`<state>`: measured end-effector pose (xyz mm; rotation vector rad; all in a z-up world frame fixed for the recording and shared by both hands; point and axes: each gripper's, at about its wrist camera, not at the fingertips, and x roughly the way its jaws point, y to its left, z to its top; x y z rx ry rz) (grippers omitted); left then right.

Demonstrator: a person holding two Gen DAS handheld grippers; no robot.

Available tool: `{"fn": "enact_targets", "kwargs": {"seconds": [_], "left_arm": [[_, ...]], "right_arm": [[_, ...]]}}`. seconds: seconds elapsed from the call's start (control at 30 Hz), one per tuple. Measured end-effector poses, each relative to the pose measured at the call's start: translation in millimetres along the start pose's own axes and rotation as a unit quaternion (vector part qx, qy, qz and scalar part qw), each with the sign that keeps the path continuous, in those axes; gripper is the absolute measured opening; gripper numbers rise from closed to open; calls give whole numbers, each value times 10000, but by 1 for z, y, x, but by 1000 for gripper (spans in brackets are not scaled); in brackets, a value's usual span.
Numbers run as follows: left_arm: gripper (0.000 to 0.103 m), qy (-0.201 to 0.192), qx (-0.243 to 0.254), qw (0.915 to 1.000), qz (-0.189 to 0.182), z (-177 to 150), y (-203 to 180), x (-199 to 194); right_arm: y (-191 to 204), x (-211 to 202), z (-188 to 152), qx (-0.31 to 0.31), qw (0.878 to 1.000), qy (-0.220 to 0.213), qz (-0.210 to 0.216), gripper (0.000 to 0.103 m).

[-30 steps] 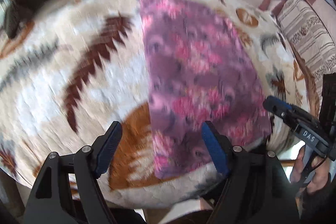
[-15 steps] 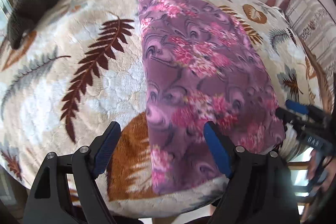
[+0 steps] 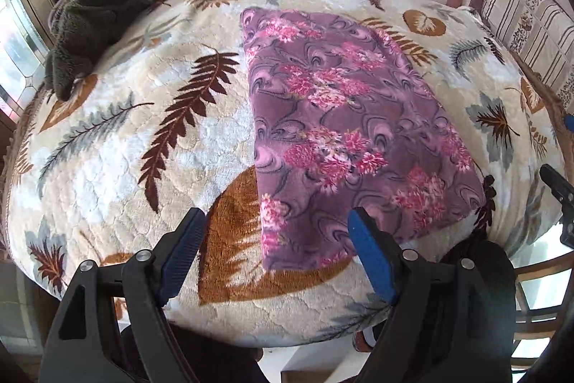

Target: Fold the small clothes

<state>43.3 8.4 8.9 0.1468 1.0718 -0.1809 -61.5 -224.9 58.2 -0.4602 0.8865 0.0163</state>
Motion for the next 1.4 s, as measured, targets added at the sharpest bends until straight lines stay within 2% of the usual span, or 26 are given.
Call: {"fn": "enact_targets", "kwargs": {"seconds": [0.17, 0.47, 0.77, 1.4], "left_arm": [[82, -245, 178, 9994, 151, -13, -5, -14], [82, -395, 261, 9988, 128, -34, -15, -29], [82, -332, 357, 9987, -169, -47, -34, -34], [82, -347, 738, 9964, -248, -56, -67, -39]], "right_arm": [[9, -2, -10, -46, 9999, -101, -55, 91], [18, -5, -18, 466, 9981, -130, 380, 91], [12, -11, -29, 688, 9966, -157, 431, 91], [2, -13, -40, 961, 9940, -99, 513, 92]]}}
